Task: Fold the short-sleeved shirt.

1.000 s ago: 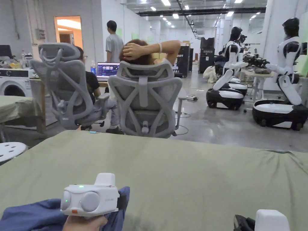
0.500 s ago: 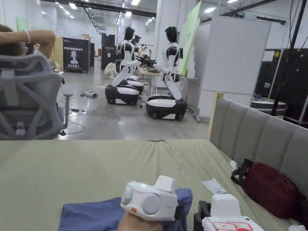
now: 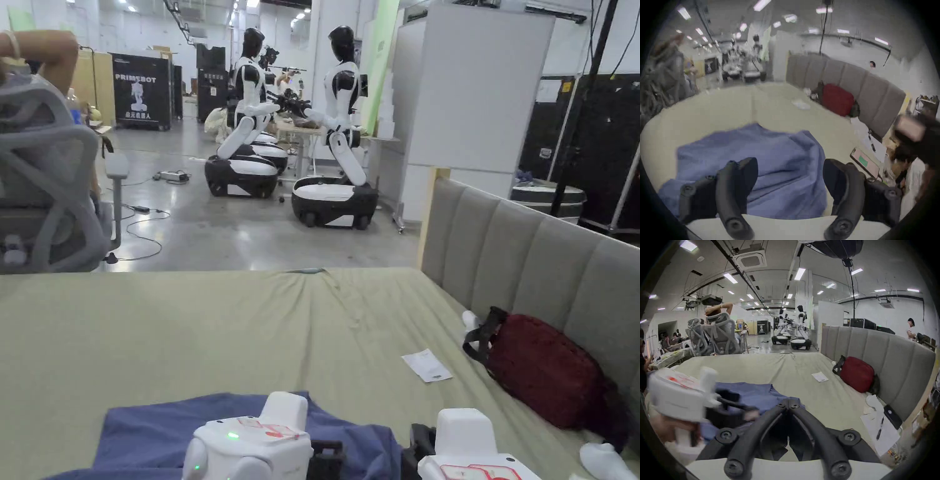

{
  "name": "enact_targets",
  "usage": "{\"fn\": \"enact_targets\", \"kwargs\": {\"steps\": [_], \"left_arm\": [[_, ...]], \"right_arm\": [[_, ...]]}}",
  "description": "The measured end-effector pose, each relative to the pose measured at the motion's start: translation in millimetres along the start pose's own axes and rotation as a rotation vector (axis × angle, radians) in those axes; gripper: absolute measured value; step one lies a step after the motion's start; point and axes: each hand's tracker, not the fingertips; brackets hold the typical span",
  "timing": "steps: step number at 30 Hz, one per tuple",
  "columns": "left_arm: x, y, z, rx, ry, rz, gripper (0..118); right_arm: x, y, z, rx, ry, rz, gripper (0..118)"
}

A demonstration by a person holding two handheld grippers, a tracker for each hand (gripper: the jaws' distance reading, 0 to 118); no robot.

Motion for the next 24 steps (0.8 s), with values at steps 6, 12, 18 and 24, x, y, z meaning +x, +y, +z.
{"fn": "enact_targets", "kwargs": {"steps": [6, 12, 18, 24], "left_arm": [[-82.8, -40.6, 167.5, 0.171, 0.308, 0.081, 84], [-134.0, -85.0, 260.0, 0.11, 0.511, 0.161, 22], [-191.7, -73.8, 272.5, 0.001, 0.525, 0.28, 0], [-264.3, -44.6, 192.7, -0.226, 0.476, 0.463, 0]], "right_arm": [[-61.7, 3.4, -8.2, 0.055, 0.107, -0.013, 0], [-122.0, 1.0, -12.0, 0.066, 0.204, -0.013, 0], [-142.0, -4.3, -9.2, 0.044, 0.234, 0.04, 0], [-132.2, -5.3, -14.7, 0.012, 0.244, 0.054, 0]]}}
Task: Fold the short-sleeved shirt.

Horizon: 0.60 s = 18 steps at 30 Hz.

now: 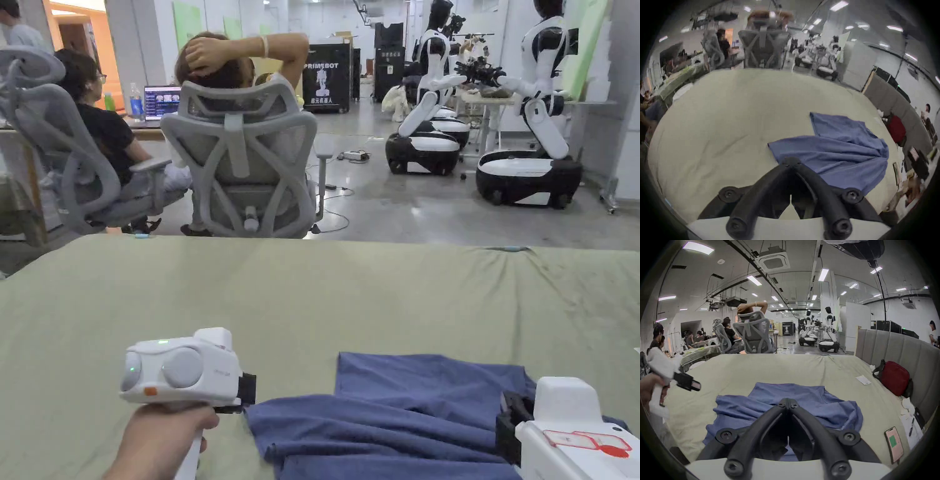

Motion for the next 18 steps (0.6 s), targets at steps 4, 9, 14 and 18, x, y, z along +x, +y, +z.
{"fn": "enact_targets", "kwargs": {"steps": [4, 9, 14, 18], "left_arm": [[-0.2, 27.3, -54.6, -0.083, 0.045, 0.01, 0], [-2.6, 43.3, -108.8, -0.102, 0.126, 0.039, 89], [0.7, 35.9, -154.7, -0.163, 0.181, 0.018, 87], [12.2, 18.6, -164.2, -0.175, 0.224, -0.094, 74]], "right_arm": [[20.6, 0.1, -2.4, -0.011, -0.019, 0.002, 0], [54.1, -2.8, -6.5, -0.027, -0.059, -0.021, 0], [88.9, -8.9, -16.6, -0.055, -0.104, -0.044, 0], [129.3, -15.4, -28.2, -0.113, -0.147, -0.097, 0]]}}
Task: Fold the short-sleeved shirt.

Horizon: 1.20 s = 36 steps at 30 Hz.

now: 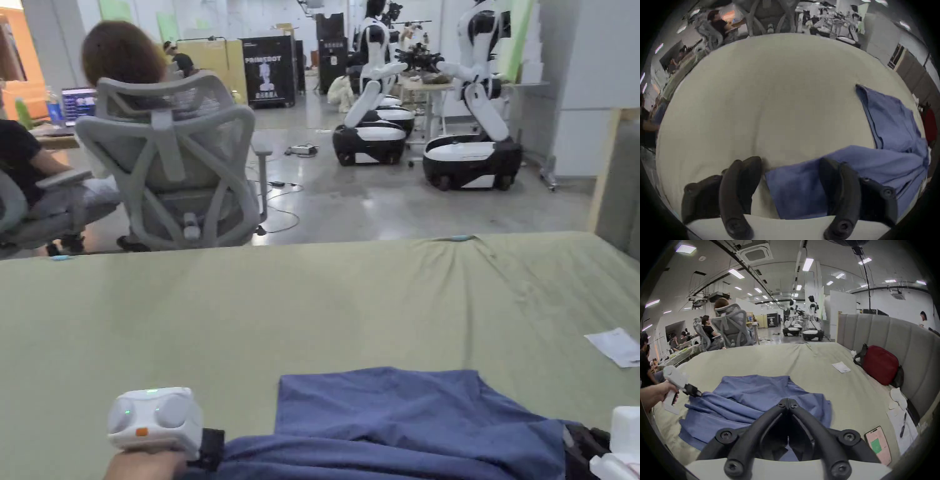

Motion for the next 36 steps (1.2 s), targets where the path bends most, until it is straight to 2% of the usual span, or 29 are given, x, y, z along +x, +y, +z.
{"fn": "enact_targets", "kwargs": {"steps": [1, 2, 3, 6, 9, 10, 11, 12, 13, 14, 16, 19, 20, 21, 22, 23, 24, 25, 26, 27, 28, 30, 32, 36], "left_arm": [[1.6, 0.4, 4.2, -0.009, -0.003, -0.005, 59], [4.7, 0.3, 10.7, -0.015, -0.002, -0.059, 37], [7.0, -0.4, 18.0, 0.003, 0.028, -0.109, 0], [9.6, -5.2, 49.7, 0.067, -0.017, -0.065, 0], [2.3, -6.1, 73.5, 0.129, -0.077, -0.017, 0], [1.0, -6.6, 80.6, 0.142, -0.085, -0.017, 0], [0.9, -7.4, 87.0, 0.146, -0.085, -0.024, 0], [1.0, -8.5, 92.1, 0.156, -0.088, -0.024, 0], [-1.5, -5.9, 94.3, 0.166, -0.096, -0.023, 0], [-1.2, -6.9, 98.5, 0.172, -0.1, -0.026, 0], [1.7, -9.9, 104.2, 0.183, -0.098, -0.039, 0], [3.2, -10.3, 100.7, 0.188, -0.083, -0.07, 0], [3.7, -12.0, 101.3, 0.189, -0.079, -0.074, 0], [1.4, -9.5, 96.9, 0.186, -0.081, -0.074, 0], [0.7, -10.5, 97.1, 0.186, -0.085, -0.074, 0], [1.0, -11.8, 98.0, 0.189, -0.083, -0.077, 0], [1.8, -12.6, 98.8, 0.188, -0.077, -0.084, 0], [1.4, -12.1, 98.0, 0.187, -0.071, -0.093, 0], [1.2, -12.9, 101.2, 0.201, -0.064, -0.099, 0], [0.8, -13.6, 107.0, 0.22, -0.055, -0.108, 0], [-0.6, -13.9, 115.8, 0.238, -0.048, -0.122, 0], [-9.2, -11.5, 135.0, 0.275, -0.052, -0.123, 0], [-19.0, -6.2, 164.9, 0.353, -0.005, -0.162, 0], [-49.7, 9.4, 221.0, 0.492, 0.115, -0.205, 0]], "right_arm": [[14.7, 1.1, -7.1, -0.027, -0.032, -0.006, 0], [27.8, 2.2, -13.9, -0.05, -0.064, 0.005, 0], [43.0, 3.2, -22.0, -0.071, -0.102, 0.025, 0], [82.9, 5.6, -52.7, -0.18, -0.176, 0.065, 0], [103.4, 3.3, -83.3, -0.255, -0.165, 0.108, 0], [107.5, 1.3, -94.4, -0.264, -0.159, 0.105, 13], [109.8, -0.1, -104.6, -0.286, -0.151, 0.097, 42], [111.4, -1.8, -113.4, -0.299, -0.144, 0.091, 79], [111.3, -4.9, -124.4, -0.312, -0.134, 0.091, 105], [109.8, -7.8, -132.6, -0.32, -0.102, 0.095, 107], [105.9, -12.9, -151.1, -0.338, -0.06, 0.1, 105], [100.9, -26.9, -175.9, -0.478, -0.092, 0.126, 84], [101.0, -27.2, -172.2, -0.438, -0.043, 0.073, 84], [99.7, -23.8, -166.2, -0.409, -0.073, 0.082, 80], [96.1, -20.2, -158.6, -0.367, -0.036, 0.099, 68], [89.5, -17.6, -153.2, -0.358, -0.012, 0.137, 36], [82.2, -15.8, -148.7, -0.349, -0.061, 0.202, 8], [77.1, -13.7, -143.6, -0.341, -0.095, 0.249, 4], [77.0, -10.2, -139.7, -0.36, -0.068, 0.209, 3], [75.5, -5.1, -135.8, -0.39, 0.022, 0.138, 3], [72.6, 1.9, -126.6, -0.37, 0.043, 0.103, 3], [62.9, 25.1, -103.0, -0.273, -0.016, 0.151, 3], [61.7, 58.8, -78.6, -0.211, 0.03, 0.104, 3], [45.2, 126.1, -29.6, -0.071, 0.019, 0.096, 3]]}}
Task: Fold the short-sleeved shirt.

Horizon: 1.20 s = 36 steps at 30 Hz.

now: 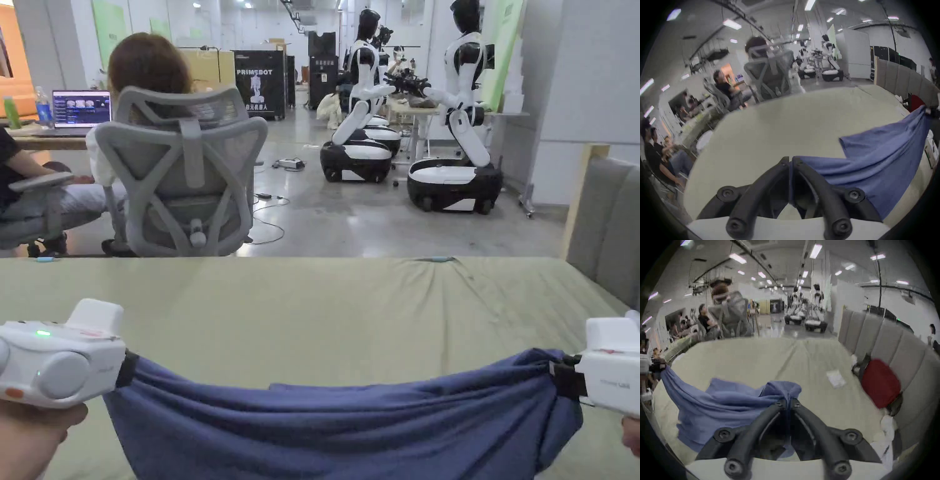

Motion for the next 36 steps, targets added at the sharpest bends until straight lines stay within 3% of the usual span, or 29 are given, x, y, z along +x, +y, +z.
{"fn": "enact_targets", "kwargs": {"steps": [10, 20, 24, 30, 36], "left_arm": [[-98.9, 92.0, 51.8, 0.221, 0.133, 0.079, 0], [-124.2, 172.9, 39.3, 0.351, 0.159, 0.128, 0], [-113.0, 159.2, 3.1, 0.314, 0.153, 0.126, 0], [-70.5, 82.4, -59.7, 0.213, 0.134, 0.142, 0], [-59.7, 17.0, -37.6, 0.122, 0.032, 0.179, 0]], "right_arm": [[-59.7, 140.4, 87.2, 0.314, -0.09, 0.082, 3], [-69.2, 225.0, 80.5, 0.458, -0.122, 0.073, 3], [-67.6, 205.8, 42.5, 0.441, -0.124, 0.074, 3], [-61.0, 116.8, -30.0, 0.337, -0.135, 0.006, 3], [-35.5, 37.7, -24.1, 0.237, -0.079, -0.046, 3]]}}
